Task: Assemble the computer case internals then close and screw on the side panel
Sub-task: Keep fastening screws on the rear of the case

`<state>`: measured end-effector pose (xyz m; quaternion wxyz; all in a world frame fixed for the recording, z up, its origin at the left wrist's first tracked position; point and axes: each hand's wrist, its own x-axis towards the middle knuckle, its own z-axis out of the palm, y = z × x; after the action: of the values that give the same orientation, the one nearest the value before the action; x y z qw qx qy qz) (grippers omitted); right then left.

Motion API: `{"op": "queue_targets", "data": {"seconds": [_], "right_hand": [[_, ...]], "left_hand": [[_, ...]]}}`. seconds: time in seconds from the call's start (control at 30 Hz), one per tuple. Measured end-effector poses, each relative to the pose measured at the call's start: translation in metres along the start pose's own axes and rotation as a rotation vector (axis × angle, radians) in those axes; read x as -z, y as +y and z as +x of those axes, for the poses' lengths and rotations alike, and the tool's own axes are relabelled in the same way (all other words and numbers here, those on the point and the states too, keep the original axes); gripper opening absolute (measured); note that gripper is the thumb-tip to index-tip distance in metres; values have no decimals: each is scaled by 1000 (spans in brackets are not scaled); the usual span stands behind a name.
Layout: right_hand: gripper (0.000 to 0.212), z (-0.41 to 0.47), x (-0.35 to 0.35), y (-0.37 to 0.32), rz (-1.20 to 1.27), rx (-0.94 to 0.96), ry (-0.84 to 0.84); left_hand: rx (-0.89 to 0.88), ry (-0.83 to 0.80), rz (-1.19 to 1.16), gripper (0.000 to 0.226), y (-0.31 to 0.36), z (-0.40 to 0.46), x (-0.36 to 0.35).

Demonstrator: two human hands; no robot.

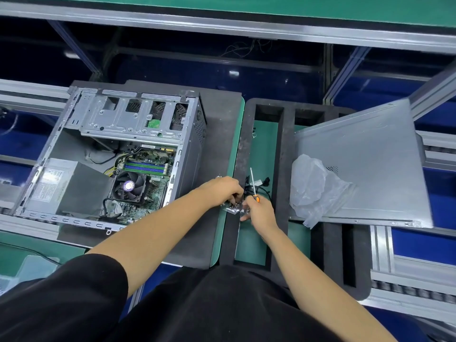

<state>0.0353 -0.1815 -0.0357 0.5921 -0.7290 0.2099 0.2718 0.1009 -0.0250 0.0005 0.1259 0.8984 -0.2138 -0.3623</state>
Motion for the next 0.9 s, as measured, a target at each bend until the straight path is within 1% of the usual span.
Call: {"op": "queue_targets", "data": {"seconds": [0.17, 0.27, 0.47, 0.6, 0.8, 0.9], "right_hand": [[17, -1, 0, 0, -4, 3, 8], [17, -1, 0, 1, -13, -9, 11], [16, 0, 0, 1, -20, -14, 8], [17, 1, 0, 3, -10, -19, 9], [18, 2, 0, 5, 0, -15, 8], [18, 3, 0, 6, 17, -10, 1]], "left_hand": [[3, 37, -2, 22, -3, -3, 2], [-14, 47, 24, 20, -3, -3, 2], [-67, 16, 62, 16, 0, -1, -1], [-71, 8, 80, 14, 1, -1, -2], [-51, 65, 21, 9, -2, -3, -7], [-52, 99, -51, 8, -4, -3, -6]]}}
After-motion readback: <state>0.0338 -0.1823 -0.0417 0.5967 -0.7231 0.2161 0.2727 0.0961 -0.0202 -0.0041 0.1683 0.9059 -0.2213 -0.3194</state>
